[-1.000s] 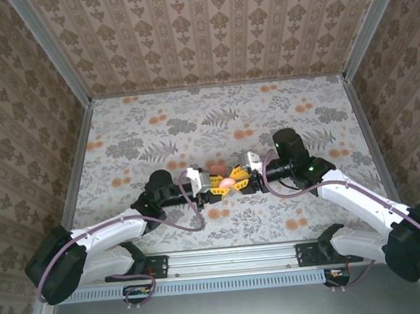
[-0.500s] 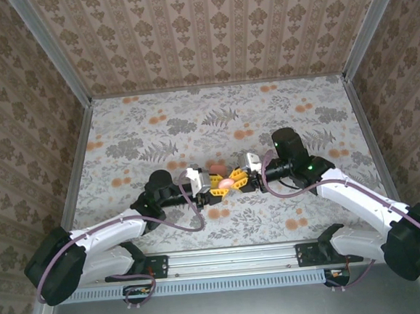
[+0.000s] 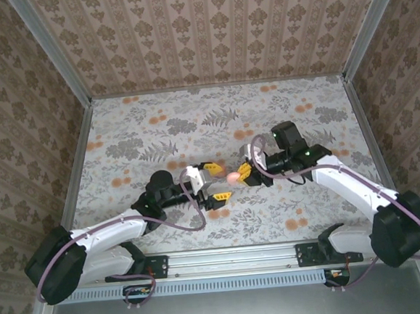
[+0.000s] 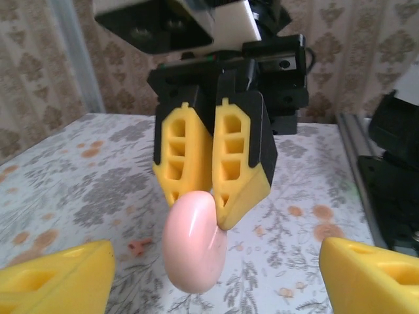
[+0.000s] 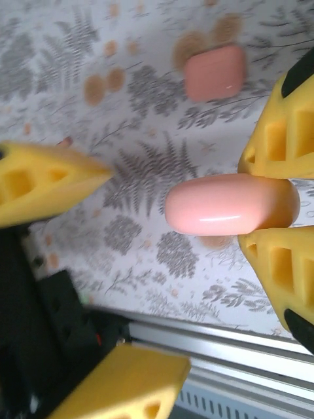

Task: Insert the wireless bluetooth earbuds into the charging case

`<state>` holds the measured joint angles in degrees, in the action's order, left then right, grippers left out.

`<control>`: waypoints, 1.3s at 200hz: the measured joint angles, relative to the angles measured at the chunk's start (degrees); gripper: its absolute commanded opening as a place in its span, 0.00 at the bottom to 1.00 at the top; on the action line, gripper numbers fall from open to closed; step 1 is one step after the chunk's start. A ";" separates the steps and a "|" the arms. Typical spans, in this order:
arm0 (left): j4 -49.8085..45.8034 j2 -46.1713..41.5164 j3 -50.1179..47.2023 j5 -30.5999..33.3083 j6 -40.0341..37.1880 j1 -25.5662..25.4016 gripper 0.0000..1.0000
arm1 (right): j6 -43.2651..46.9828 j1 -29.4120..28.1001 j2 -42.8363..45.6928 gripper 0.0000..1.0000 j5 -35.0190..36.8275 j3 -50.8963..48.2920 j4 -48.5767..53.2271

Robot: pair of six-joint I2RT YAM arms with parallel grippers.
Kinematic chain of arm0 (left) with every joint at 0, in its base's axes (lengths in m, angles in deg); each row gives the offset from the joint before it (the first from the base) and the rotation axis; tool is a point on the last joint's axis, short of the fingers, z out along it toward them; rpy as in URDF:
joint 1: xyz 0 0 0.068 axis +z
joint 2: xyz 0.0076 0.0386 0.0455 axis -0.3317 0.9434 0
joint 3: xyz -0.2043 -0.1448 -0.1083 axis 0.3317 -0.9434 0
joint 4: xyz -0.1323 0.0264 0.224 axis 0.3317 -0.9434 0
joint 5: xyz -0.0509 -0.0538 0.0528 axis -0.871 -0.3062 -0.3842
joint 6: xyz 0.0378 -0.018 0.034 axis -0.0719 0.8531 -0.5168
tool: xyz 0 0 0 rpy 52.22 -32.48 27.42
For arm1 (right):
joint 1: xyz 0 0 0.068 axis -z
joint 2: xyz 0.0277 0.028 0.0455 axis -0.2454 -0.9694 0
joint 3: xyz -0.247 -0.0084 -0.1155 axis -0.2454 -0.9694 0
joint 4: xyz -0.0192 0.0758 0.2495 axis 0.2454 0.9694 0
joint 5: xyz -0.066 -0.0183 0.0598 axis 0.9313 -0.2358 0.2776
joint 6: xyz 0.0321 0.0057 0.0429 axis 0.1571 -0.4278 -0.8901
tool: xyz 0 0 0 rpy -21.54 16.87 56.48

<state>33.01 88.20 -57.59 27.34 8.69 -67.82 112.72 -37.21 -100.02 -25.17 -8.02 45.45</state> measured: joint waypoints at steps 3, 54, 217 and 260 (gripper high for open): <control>0.00 0.00 0.00 0.57 -0.11 0.00 0.94 | -0.07 0.13 -0.35 0.15 0.44 0.28 0.48; -4.24 0.00 0.09 13.92 3.69 0.00 0.96 | -3.30 4.52 -7.52 0.16 8.81 3.61 10.82; -40.79 11.82 20.68 30.10 11.78 -0.33 0.88 | -4.76 14.80 -17.73 0.16 24.87 9.51 30.18; -49.77 17.16 28.92 30.14 13.25 -0.33 0.89 | -4.74 16.28 -21.88 0.16 24.87 10.82 30.91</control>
<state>-16.76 105.36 -28.67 57.48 21.94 -68.14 107.98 -20.93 -121.90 -0.30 2.80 76.36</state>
